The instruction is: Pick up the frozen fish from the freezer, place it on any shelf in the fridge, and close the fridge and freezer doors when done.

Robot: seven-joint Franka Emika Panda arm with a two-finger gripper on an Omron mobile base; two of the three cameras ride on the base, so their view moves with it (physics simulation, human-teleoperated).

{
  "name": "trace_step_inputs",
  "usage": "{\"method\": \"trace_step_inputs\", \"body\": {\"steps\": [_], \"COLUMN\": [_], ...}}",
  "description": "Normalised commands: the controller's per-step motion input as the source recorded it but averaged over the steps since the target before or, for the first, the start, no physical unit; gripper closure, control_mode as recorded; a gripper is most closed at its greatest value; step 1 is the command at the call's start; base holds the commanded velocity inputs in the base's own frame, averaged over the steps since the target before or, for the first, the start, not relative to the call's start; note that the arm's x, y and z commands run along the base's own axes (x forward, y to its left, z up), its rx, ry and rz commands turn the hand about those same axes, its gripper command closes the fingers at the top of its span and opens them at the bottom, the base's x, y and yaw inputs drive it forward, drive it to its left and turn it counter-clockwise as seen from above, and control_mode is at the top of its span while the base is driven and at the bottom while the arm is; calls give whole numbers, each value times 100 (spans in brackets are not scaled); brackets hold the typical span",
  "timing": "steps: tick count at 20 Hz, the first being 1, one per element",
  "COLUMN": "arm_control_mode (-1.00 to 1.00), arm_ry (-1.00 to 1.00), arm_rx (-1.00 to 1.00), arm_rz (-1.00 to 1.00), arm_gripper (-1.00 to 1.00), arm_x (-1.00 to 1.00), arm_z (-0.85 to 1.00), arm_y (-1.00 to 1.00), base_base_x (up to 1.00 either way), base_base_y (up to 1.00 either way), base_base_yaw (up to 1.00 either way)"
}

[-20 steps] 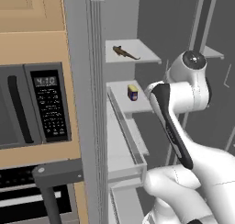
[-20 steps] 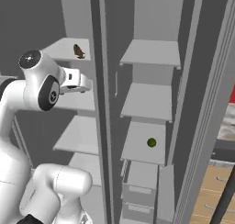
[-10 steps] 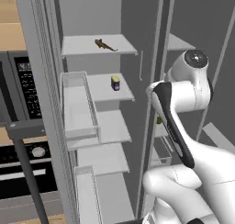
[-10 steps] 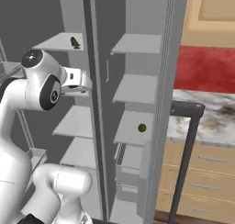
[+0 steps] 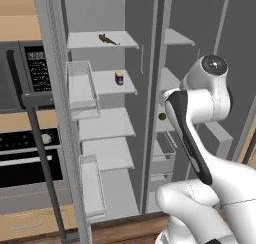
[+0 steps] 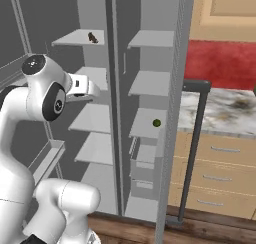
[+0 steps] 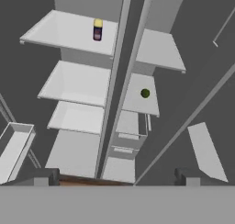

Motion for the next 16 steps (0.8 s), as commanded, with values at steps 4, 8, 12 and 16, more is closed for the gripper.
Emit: {"method": "trace_step_inputs", "body": {"steps": [4,8,12,16], "arm_control_mode": [100,100,100,100], "arm_ry": [0,0,0,0], "arm_rx": [0,0,0,0], "arm_rz": [0,0,0,0], "arm_gripper": [-100,-100,-100,-100], "arm_x": [0,0,0,0], "arm_z": [0,0,0,0], "arm_y": [0,0,0,0], "base_base_x": [-1,-26,-42,-32], "base_base_y": [9,0,0,0], "base_base_yaw": [0,0,0,0]}}
